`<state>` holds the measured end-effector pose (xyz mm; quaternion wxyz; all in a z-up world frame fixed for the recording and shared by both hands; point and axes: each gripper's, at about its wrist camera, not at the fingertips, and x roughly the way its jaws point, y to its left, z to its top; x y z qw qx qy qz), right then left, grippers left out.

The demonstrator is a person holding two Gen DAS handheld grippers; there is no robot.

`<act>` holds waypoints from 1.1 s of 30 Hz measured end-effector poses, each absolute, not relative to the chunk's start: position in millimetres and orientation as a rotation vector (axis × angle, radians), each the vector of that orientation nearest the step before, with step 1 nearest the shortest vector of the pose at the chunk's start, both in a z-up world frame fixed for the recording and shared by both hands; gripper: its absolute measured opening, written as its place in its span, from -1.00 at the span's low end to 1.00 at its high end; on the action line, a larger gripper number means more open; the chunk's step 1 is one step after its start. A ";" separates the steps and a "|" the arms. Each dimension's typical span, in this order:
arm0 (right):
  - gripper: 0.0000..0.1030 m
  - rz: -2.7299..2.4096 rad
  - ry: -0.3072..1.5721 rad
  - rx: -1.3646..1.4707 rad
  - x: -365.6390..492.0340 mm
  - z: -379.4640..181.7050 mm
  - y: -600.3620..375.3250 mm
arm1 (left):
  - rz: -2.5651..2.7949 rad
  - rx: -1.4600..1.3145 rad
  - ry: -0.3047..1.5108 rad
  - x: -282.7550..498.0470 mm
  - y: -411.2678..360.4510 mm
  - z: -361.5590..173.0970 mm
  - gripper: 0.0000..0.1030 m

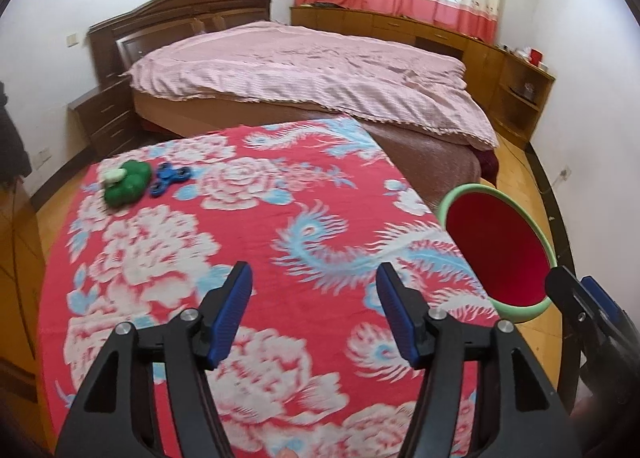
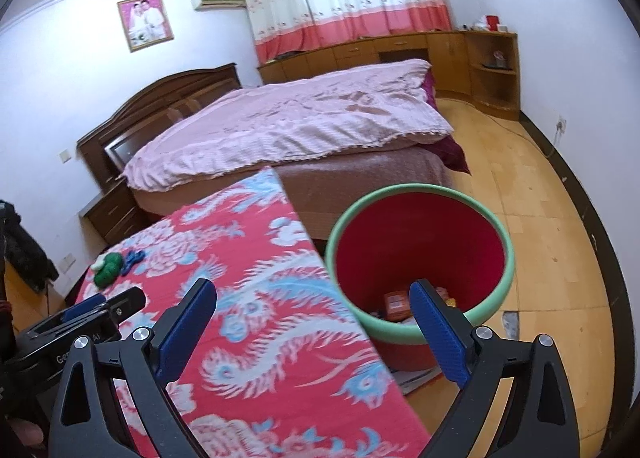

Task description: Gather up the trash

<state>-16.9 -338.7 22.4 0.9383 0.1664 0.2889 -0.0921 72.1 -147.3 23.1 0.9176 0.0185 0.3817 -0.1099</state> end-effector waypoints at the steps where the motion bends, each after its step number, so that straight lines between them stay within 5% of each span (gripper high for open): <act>1: 0.89 -0.184 0.588 0.337 -19.0 23.0 -333.7 | -0.216 0.035 0.781 69.2 -141.7 24.4 0.26; 33: 0.89 -0.047 0.549 0.251 -45.5 34.1 -259.6 | -0.045 -0.032 0.695 13.9 -63.6 41.5 0.26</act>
